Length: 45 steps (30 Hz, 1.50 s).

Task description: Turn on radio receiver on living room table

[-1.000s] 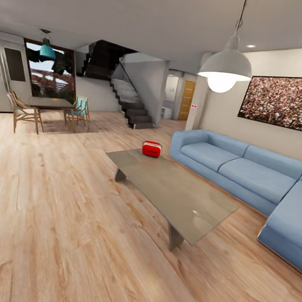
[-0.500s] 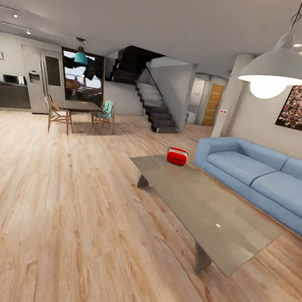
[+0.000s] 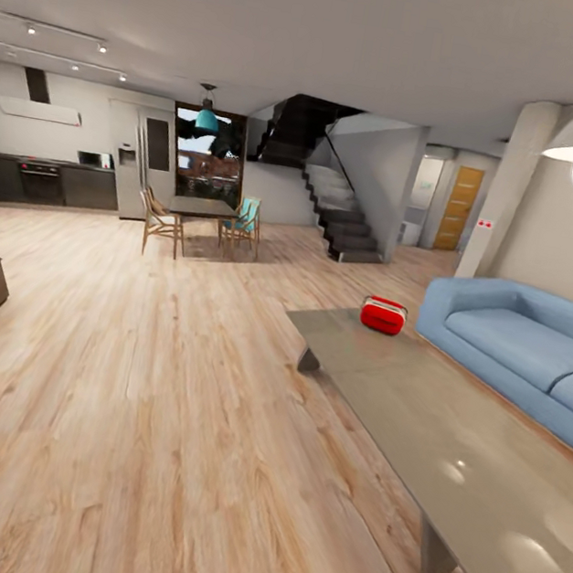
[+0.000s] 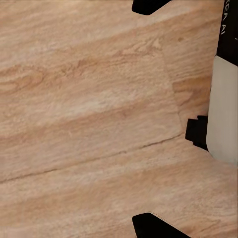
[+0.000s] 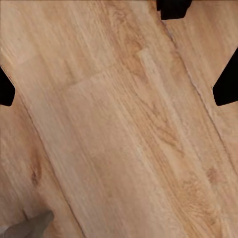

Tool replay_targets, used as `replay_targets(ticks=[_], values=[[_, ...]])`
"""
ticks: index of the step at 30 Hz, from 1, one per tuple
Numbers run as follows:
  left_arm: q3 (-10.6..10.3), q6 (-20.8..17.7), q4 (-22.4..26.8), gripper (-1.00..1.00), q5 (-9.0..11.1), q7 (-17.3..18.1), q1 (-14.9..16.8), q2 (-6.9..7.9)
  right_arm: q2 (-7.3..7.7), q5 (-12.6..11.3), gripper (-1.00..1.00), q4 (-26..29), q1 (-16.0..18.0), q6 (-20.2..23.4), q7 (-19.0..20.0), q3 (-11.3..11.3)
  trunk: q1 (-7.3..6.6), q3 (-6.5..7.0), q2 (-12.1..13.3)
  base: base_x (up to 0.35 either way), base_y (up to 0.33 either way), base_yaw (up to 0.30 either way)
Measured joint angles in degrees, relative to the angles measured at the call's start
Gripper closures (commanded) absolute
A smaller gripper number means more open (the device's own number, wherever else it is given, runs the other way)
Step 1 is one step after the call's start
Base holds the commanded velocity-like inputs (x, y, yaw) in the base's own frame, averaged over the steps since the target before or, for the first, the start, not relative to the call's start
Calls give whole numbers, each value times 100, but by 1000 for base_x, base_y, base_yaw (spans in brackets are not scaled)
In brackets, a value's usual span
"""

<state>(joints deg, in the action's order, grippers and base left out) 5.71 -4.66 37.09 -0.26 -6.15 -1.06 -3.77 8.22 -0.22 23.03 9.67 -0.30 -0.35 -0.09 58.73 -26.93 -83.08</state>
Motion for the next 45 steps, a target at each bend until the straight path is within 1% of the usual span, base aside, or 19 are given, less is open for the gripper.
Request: replay_targets(ticks=[11, 12, 15, 17, 25, 29, 45], values=[[-9, -39, 0, -100, -7, -22, 0, -7, 0, 2, -100, 0, 0, 1, 1, 6, 0, 0, 0, 304, 0, 299], [-14, -52, 0, -100, -8, -58, 0, -8, 1, 0, -100, 0, 0, 1, 0, 7, 0, 0, 0, 119, 0, 299], [5, -85, -10, -100, 8, -357, 0, -27, -2, 2, -100, 0, 0, 3, 1, 8, 0, 0, 0, 152, 0, 299], [10, -90, -44, -100, 13, -428, 0, -39, -3, 0, -100, 0, 0, 2, 0, 9, 0, 0, 0, 263, 0, 299], [9, -62, -155, -100, 14, -508, 0, -43, -4, 2, -100, 0, 0, 0, 0, 9, 0, 0, 0, 319, 0, 294], [9, -66, -158, -100, 10, -516, 0, -41, -4, -2, -100, 0, 0, -4, 3, 9, 0, 0, 0, 329, 0, 107], [0, -18, -166, -100, 9, -484, 0, -72, -4, 4, -100, -18, 0, -5, 7, 9, 0, 0, 0, 329, 0, 4]])
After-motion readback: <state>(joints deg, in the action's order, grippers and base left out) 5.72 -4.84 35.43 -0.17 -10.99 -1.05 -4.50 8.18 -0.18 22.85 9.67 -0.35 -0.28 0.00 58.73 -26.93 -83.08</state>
